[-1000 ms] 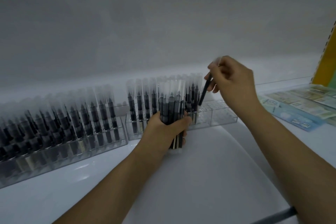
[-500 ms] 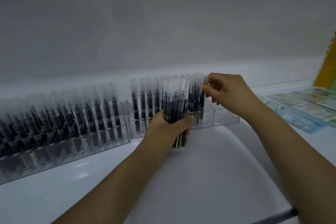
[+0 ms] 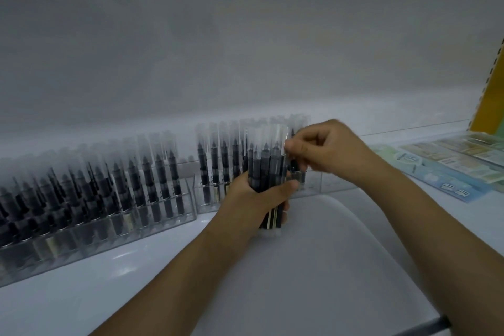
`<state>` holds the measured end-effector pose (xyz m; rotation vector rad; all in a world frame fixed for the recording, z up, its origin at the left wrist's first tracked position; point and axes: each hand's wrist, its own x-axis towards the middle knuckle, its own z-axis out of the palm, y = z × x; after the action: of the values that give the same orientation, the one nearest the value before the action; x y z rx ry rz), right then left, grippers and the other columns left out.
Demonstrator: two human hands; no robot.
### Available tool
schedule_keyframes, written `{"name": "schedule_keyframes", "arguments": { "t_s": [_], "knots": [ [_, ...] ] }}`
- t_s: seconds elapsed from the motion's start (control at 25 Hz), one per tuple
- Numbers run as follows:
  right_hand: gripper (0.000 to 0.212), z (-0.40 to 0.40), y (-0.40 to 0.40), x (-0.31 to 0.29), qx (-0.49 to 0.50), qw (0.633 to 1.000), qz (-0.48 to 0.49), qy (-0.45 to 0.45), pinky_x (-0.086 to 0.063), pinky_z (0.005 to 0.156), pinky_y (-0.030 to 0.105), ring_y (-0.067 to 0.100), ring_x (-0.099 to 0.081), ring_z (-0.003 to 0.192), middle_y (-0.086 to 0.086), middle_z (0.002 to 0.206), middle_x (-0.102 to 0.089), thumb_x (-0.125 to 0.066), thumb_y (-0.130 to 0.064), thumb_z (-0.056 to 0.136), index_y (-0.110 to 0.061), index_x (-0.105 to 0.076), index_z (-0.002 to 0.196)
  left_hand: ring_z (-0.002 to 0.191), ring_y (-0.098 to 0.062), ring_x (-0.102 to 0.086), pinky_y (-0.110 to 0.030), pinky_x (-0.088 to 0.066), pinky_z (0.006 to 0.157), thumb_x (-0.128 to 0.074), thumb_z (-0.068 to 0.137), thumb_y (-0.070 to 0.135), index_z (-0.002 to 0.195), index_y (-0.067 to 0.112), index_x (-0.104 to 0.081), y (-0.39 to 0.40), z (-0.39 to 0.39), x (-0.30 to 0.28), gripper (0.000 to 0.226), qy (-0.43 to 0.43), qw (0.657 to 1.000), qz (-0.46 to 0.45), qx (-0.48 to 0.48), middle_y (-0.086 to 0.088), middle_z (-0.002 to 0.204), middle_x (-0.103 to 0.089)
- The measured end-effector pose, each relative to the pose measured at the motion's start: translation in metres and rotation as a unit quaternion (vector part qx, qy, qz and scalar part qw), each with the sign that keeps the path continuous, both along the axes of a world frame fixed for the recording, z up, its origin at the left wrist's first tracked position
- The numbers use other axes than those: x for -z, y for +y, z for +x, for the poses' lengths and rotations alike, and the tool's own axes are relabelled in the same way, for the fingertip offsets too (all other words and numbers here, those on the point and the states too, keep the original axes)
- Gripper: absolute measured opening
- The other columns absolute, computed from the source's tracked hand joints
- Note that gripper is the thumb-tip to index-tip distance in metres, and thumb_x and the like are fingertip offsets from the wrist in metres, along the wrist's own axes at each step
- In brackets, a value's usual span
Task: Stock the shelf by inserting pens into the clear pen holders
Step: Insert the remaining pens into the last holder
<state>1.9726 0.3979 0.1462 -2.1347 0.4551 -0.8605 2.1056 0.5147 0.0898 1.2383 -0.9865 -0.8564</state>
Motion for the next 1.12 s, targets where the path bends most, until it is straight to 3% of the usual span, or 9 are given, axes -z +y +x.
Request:
{"name": "schedule_keyframes", "arguments": {
  "t_s": [0.12, 0.24, 0.36, 0.44, 0.52, 0.64, 0.76, 0.92, 1.12],
  "knots": [
    [0.028, 0.006, 0.002, 0.001, -0.067, 0.997, 0.042, 0.016, -0.04, 0.046, 0.018, 0.011, -0.042, 0.038, 0.006, 0.057, -0.066, -0.066, -0.04, 0.082, -0.015, -0.069, 0.069, 0.061, -0.019, -0.063, -0.036, -0.054, 0.064, -0.08, 0.075, 0.025, 0.093, 0.009, -0.068, 0.001, 0.0, -0.002, 0.027, 0.005, 1.0, 0.0, 0.014, -0.007, 0.069, -0.066],
    [0.029, 0.001, 0.001, -0.001, -0.053, 0.996, 0.064, 0.021, -0.036, 0.045, 0.018, 0.009, -0.042, 0.034, -0.002, 0.043, -0.058, -0.063, -0.033, 0.091, -0.014, -0.068, 0.069, 0.065, -0.017, -0.064, -0.035, -0.054, 0.063, -0.076, 0.079, 0.026, 0.09, 0.01, -0.069, 0.001, 0.0, -0.002, 0.02, 0.011, 1.0, -0.006, 0.018, -0.006, 0.072, -0.068],
    [0.028, 0.002, 0.001, 0.001, -0.043, 0.996, 0.082, 0.012, -0.029, 0.039, 0.016, 0.004, -0.041, 0.031, -0.001, 0.044, -0.06, -0.06, -0.028, 0.095, -0.01, -0.067, 0.074, 0.064, -0.016, -0.065, -0.033, -0.053, 0.062, -0.072, 0.085, 0.028, 0.09, 0.009, -0.069, 0.0, 0.0, 0.0, 0.02, 0.003, 1.0, -0.005, 0.011, -0.006, 0.075, -0.069],
    [0.028, 0.002, -0.003, 0.001, -0.015, 0.995, 0.091, -0.043, -0.026, 0.037, 0.016, 0.004, -0.043, 0.031, 0.001, 0.048, -0.063, -0.058, -0.029, 0.095, -0.007, -0.069, 0.082, 0.062, -0.016, -0.064, -0.031, -0.052, 0.058, -0.07, 0.088, 0.026, 0.087, 0.008, -0.069, 0.0, -0.001, -0.001, 0.018, 0.018, 1.0, -0.007, 0.009, -0.008, 0.075, -0.068],
    [0.029, -0.001, -0.01, 0.0, 0.039, 0.983, 0.087, -0.157, -0.028, 0.037, 0.017, 0.009, -0.048, 0.035, 0.005, 0.058, -0.067, -0.056, -0.029, 0.097, -0.006, -0.069, 0.085, 0.059, -0.015, -0.061, -0.03, -0.051, 0.055, -0.07, 0.089, 0.023, 0.084, 0.006, -0.07, 0.001, 0.0, -0.002, 0.018, 0.03, 0.999, -0.011, 0.004, -0.009, 0.073, -0.067],
    [0.034, -0.008, -0.021, -0.004, 0.151, 0.946, 0.003, -0.287, -0.038, 0.043, 0.024, 0.018, -0.055, 0.042, 0.013, 0.068, -0.066, -0.053, -0.029, 0.101, -0.005, -0.062, 0.079, 0.055, -0.015, -0.058, -0.03, -0.052, 0.056, -0.072, 0.087, 0.023, 0.082, 0.006, -0.069, 0.002, 0.001, -0.002, 0.017, 0.031, 0.999, -0.004, -0.015, -0.007, 0.066, -0.064],
    [0.03, -0.009, -0.025, 0.0, 0.202, 0.944, -0.063, -0.251, -0.048, 0.05, 0.03, 0.021, -0.063, 0.049, 0.007, 0.071, -0.066, -0.054, -0.029, 0.101, -0.006, -0.061, 0.082, 0.054, -0.016, -0.058, -0.03, -0.052, 0.057, -0.074, 0.086, 0.025, 0.082, 0.008, -0.069, 0.002, 0.001, -0.002, 0.018, 0.033, 0.999, 0.008, -0.028, -0.005, 0.063, -0.064],
    [0.024, -0.005, -0.027, 0.007, 0.197, 0.96, -0.112, -0.164, -0.05, 0.057, 0.015, 0.01, -0.065, 0.051, 0.001, 0.061, -0.066, -0.058, -0.028, 0.099, -0.011, -0.064, 0.083, 0.054, -0.017, -0.059, -0.03, -0.052, 0.058, -0.075, 0.084, 0.026, 0.084, 0.006, -0.07, -0.001, 0.001, 0.001, 0.021, 0.033, 0.999, 0.013, -0.033, -0.005, 0.063, -0.064],
    [0.032, -0.005, -0.036, 0.011, 0.161, 0.966, -0.194, 0.052, -0.046, 0.061, 0.011, 0.001, -0.061, 0.048, -0.014, 0.056, -0.065, -0.062, -0.048, 0.091, -0.022, -0.066, 0.073, 0.056, -0.016, -0.06, -0.031, -0.051, 0.058, -0.077, 0.083, 0.026, 0.084, 0.007, -0.07, 0.0, 0.002, 0.0, 0.019, 0.027, 0.999, 0.006, -0.027, -0.004, 0.064, -0.065]
  ]
}}
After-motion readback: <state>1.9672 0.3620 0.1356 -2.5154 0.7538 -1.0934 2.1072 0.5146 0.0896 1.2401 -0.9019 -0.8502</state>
